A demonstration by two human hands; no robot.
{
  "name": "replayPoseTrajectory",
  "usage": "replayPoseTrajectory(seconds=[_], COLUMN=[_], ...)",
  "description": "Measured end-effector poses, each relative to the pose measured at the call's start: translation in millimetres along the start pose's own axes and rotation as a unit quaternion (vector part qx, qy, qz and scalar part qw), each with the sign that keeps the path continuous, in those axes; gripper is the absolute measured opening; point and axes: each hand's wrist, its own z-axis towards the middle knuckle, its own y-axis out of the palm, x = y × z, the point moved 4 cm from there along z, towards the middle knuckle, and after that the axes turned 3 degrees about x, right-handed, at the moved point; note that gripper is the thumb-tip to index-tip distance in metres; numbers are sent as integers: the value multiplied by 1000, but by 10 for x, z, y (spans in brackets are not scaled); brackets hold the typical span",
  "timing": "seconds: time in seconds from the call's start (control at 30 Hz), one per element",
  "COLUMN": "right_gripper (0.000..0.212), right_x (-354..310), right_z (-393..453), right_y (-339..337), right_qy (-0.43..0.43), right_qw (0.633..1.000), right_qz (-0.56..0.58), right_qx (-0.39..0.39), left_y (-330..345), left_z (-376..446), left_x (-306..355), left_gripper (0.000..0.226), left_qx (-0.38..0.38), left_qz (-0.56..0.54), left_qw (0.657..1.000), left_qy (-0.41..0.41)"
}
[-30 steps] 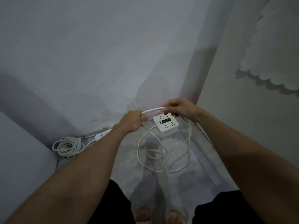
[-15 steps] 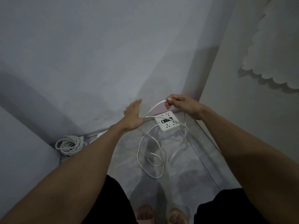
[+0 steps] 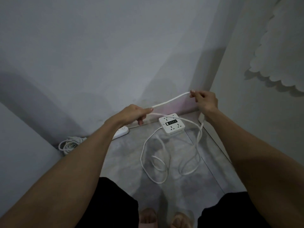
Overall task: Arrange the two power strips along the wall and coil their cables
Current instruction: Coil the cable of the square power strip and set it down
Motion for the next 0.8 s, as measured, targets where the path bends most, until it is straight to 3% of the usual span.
replayPoseTrajectory(seconds=[0.07, 0.13, 0.17, 0.2, 0.27, 0.33, 0.37, 0.43, 0.47, 0.5, 0.6, 0.73, 0.8], right_gripper=[27, 27, 28, 28, 22, 22, 22, 21, 19, 18, 21, 33, 34], right_x=[38, 81, 81, 62, 42, 77, 136, 283, 317, 303, 52, -324, -495], right_z=[23, 44, 44, 24, -50, -175, -250, -414, -507, -594, -769, -887, -920], right_y=[-24, -8, 8, 34, 173, 388, 486, 632, 674, 697, 741, 811, 815], right_qy=[9, 20, 23, 23, 8, -5, 1, 21, 17, 3, -57, -174, -223], right_qw=[1000, 1000, 999, 1000, 999, 983, 967, 920, 891, 865, 818, 744, 731], right_qz=[-5, -2, 0, 0, -12, -23, -25, -60, -97, -134, -199, -329, -352], right_qx=[2, 15, 22, 19, -49, -180, -253, -387, -442, -483, -537, -554, -540], left_y=[-9, 17, 18, 0, -39, -115, -165, -278, -315, -326, -219, -57, 37], left_z=[-6, 11, 27, 45, 49, 57, 84, 141, 174, 205, 250, 279, 266], left_x=[-1, 103, 194, 284, 464, 610, 646, 651, 621, 571, 423, 366, 351], left_gripper=[52, 49, 46, 43, 38, 38, 37, 31, 31, 33, 34, 23, 21], left_qx=[20, -13, -42, -76, -129, -126, -96, -11, 31, 75, 196, 240, 234], left_qz=[36, -141, -272, -407, -628, -764, -807, -855, -860, -843, -693, -549, -420], left_qw=[999, 990, 961, 910, 767, 633, 582, 517, 509, 531, 693, 798, 872], left_qy=[6, 10, 9, 0, -13, -2, 6, 23, 28, 29, 26, 70, 96])
